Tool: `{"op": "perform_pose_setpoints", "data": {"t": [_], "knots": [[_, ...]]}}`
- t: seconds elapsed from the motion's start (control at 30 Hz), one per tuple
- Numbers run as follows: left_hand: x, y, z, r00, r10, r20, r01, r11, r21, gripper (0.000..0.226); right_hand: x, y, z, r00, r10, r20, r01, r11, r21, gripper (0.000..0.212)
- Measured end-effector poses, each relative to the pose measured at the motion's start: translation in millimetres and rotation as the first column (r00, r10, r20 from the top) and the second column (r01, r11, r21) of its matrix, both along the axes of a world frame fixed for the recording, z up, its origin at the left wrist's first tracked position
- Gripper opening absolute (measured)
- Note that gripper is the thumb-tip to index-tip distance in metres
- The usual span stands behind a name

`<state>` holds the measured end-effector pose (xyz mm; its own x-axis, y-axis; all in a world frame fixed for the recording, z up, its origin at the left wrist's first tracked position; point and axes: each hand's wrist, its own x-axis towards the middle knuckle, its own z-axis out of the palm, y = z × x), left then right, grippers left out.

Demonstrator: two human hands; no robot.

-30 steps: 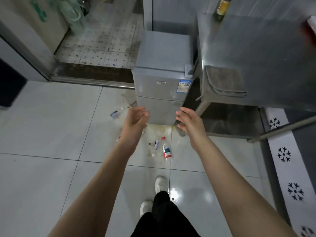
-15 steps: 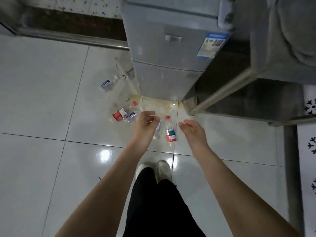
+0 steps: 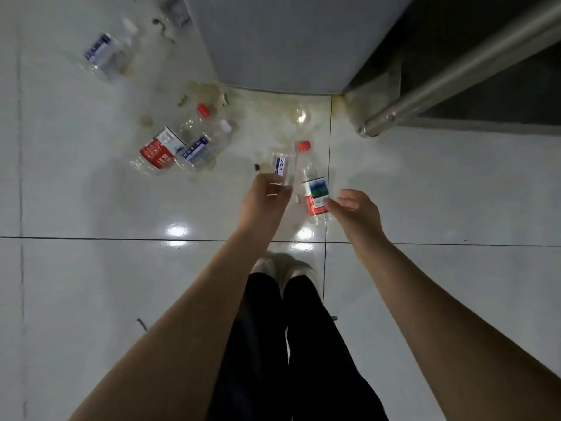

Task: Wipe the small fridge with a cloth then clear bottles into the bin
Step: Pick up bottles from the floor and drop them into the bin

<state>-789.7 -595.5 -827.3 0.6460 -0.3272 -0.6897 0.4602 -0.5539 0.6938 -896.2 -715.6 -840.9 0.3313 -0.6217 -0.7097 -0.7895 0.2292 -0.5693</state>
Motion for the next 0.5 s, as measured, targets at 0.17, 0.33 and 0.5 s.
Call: {"op": "perform_pose_setpoints", "data": {"t": [0.17, 0.33, 0.5], "knots": [[5, -6, -80, 0.994, -0.104, 0.021, 0.103, 0.993, 0.048, 0.017, 5, -6, -84, 0.994, 0.088, -0.064, -0.092, 0.994, -0.053, 0.059], [17, -13, -138, 0.965, -0.249, 0.084, 0.241, 0.965, 0.101, 0.019, 12, -13, -150, 0.964, 0.187, -0.187, -0.218, 0.962, -0.166, 0.079], [25, -19, -177, 0.954, -0.278, 0.107, 0.269, 0.959, 0.094, 0.020, 14, -16, -202, 0.953, 0.178, -0.243, -0.221, 0.961, -0.165, 0.085]]}}
